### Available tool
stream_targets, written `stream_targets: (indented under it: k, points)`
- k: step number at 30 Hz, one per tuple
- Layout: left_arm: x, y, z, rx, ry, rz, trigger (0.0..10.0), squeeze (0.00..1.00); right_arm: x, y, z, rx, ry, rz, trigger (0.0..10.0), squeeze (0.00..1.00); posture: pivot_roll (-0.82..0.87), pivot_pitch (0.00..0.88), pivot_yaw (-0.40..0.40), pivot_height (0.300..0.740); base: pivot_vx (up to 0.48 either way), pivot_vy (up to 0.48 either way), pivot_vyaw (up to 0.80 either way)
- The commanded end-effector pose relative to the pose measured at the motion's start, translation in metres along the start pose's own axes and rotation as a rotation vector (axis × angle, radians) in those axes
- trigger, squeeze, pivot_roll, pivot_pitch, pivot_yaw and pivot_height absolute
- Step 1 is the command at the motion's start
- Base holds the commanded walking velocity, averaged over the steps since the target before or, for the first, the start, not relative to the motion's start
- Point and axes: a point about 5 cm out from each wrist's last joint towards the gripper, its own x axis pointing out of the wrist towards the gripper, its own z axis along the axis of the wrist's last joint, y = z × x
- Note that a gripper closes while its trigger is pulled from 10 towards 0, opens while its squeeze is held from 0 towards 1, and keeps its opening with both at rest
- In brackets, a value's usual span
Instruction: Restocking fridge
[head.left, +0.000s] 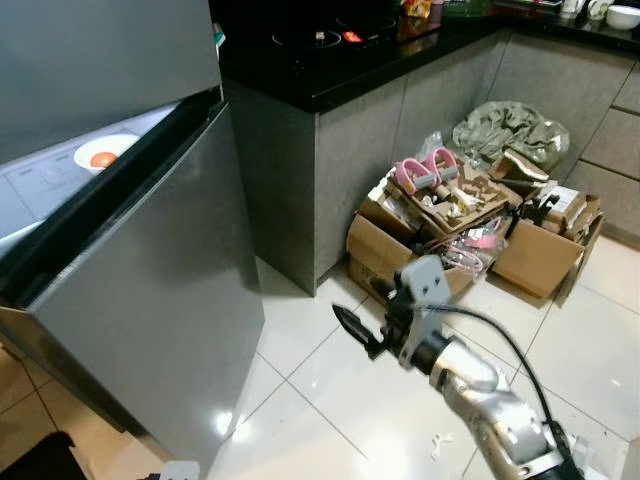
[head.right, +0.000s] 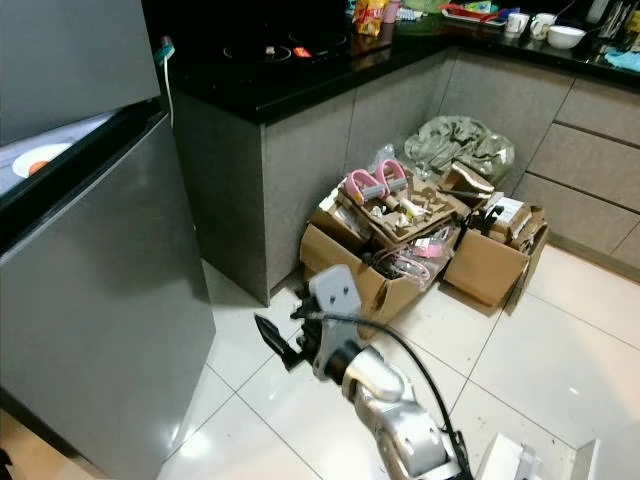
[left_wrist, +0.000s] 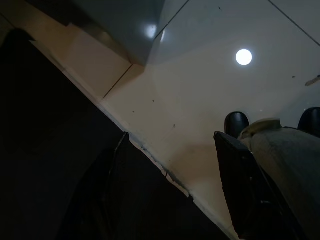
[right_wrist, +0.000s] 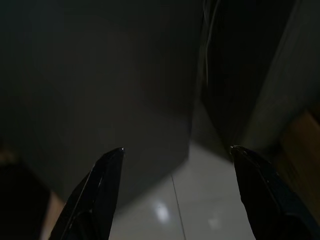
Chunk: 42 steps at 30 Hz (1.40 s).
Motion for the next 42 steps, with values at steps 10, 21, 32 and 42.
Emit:
stream_targets:
  k: [10,21,32,42]
  points:
    - [0.007,0.021,0.044,-0.051,-0.179,0.177,10.0,0.00,-0.017,-0.017,-0.030,-0.021,0.051,-0.212,10.0,0.00,-0.12,0.131,-0.007,0.740,0.000,0.000,0.00]
    - [-0.009,0.041,0.128,-0.117,-0.553,0.385,10.0,0.00,-0.008,-0.008,0.011,-0.092,-0.165,-0.174,10.0,0.00,-0.12,0.137,-0.002,0.740,0.000,0.000,0.00]
    - [-0.054,-0.023,0.172,0.006,-0.813,-0.033,10.0,0.00,-0.014,-0.019,0.011,-0.098,-0.180,-0.260,10.0,0.00,-0.09,0.143,-0.002,0.740,0.000,0.000,0.00]
    - [-0.056,-0.021,0.186,-0.020,-0.798,-0.024,10.0,0.00,-0.015,-0.026,0.006,-0.097,-0.149,-0.323,10.0,0.00,-0.10,0.142,0.005,0.740,0.000,0.000,0.77]
